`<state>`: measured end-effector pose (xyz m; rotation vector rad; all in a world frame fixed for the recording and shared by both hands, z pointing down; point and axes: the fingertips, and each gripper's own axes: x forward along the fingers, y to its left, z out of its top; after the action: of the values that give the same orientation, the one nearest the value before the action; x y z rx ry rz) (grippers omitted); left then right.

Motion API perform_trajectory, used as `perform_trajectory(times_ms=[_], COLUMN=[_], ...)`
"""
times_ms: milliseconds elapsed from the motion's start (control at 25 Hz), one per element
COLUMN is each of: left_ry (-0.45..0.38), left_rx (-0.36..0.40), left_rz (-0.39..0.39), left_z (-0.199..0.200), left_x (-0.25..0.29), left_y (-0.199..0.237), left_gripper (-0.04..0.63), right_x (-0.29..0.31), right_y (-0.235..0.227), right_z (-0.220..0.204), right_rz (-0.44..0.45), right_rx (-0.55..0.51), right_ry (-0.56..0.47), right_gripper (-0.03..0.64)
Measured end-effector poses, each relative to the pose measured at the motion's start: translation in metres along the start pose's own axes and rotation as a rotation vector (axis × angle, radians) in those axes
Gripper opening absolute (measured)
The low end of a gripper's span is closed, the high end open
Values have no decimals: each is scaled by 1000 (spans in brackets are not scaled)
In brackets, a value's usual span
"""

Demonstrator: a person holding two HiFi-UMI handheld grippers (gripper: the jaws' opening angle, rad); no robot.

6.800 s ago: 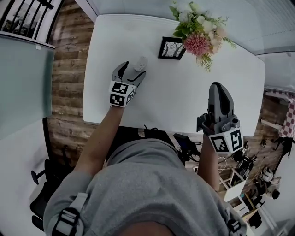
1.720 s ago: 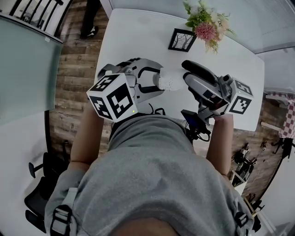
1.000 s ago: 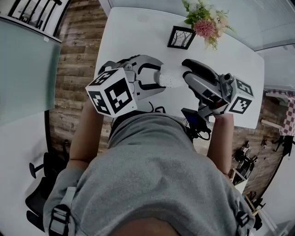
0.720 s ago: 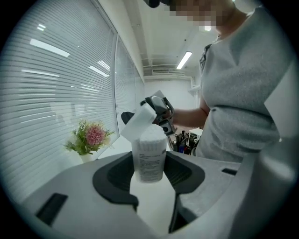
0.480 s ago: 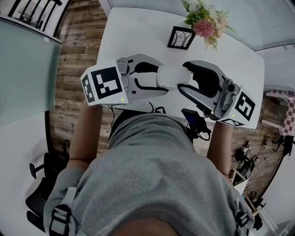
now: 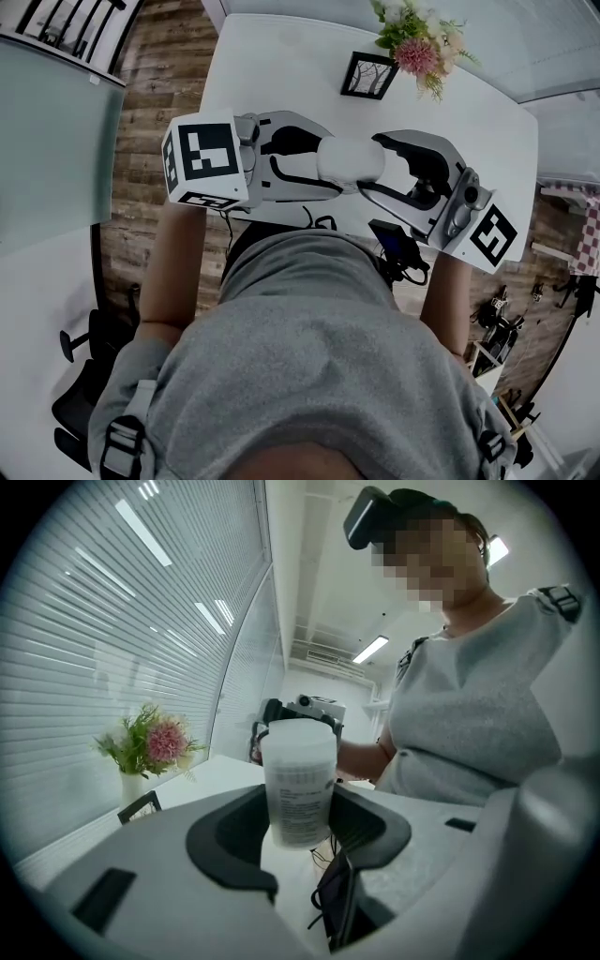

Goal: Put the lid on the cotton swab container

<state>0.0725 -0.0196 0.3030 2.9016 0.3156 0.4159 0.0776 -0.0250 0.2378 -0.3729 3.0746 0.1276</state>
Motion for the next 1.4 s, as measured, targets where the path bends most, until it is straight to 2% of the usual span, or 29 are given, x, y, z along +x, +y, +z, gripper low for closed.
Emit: perform_trajectory(times_ms=[200, 440, 720, 800, 1200, 1400], left_ry=[23, 63, 142, 156, 190, 185], left_rx=[38, 100, 186, 201, 204, 198], left_rz=[20, 68, 166, 181, 201, 202], left_z=[-3, -8, -13, -13, -16, -21], left_x=[2, 4, 5, 5, 5, 7], left_y=[2, 7, 19, 20, 25, 26], left_gripper=[195, 195, 195, 195, 194, 195], right_x=[-1, -4, -6, -7, -4, -4], right_y=[1, 0, -17, -20, -18, -18], right_z=[-6, -5, -11, -13, -19, -23], right_rz=[-1, 20, -46, -67, -91, -98], right_rx=[-17, 126, 254, 242, 126, 125], right_ry=[37, -19, -28, -10, 93, 121], right_gripper=[212, 222, 215, 181, 176, 176])
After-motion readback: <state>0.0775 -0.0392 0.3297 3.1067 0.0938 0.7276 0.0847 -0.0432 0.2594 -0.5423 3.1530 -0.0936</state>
